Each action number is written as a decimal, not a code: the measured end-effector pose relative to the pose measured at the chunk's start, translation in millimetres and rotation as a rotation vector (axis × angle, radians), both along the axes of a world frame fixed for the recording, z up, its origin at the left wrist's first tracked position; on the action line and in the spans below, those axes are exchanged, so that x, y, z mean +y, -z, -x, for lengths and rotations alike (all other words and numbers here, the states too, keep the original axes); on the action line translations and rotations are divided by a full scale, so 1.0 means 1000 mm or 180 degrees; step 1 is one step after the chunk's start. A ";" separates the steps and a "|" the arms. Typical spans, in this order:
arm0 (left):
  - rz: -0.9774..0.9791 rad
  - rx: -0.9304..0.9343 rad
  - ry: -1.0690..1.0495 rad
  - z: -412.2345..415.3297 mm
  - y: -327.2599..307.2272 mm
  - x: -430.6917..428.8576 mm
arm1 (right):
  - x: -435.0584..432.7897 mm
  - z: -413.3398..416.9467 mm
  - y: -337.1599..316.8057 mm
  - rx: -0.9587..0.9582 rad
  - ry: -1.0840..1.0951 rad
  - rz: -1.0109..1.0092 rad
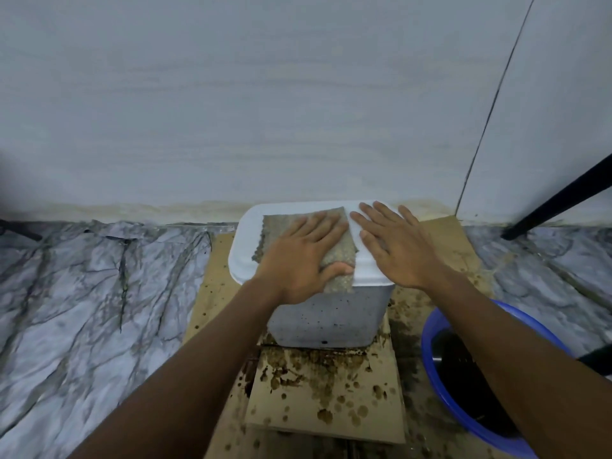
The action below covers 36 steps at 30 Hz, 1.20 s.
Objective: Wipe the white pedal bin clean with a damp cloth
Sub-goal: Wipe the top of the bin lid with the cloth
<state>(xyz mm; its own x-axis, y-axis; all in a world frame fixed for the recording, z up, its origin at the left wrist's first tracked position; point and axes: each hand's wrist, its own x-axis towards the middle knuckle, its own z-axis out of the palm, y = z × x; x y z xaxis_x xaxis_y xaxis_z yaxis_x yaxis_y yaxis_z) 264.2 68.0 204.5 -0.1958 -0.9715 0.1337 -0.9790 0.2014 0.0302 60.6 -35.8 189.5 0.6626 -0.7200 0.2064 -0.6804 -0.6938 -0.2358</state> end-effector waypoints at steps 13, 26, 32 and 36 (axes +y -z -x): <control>0.0103 -0.0153 -0.0270 -0.027 0.011 0.007 | 0.006 -0.013 0.001 0.0017 0.0158 0.0109; 0.0516 0.0191 -0.0998 -0.029 0.028 0.043 | 0.005 -0.010 0.010 -0.0197 0.0177 0.0302; -0.0296 0.0500 -0.0877 -0.039 -0.005 0.000 | 0.005 -0.012 0.007 -0.0182 0.0177 0.0300; -0.0464 0.0904 -0.1525 -0.060 -0.013 -0.017 | 0.007 -0.011 0.008 -0.0195 0.0186 0.0366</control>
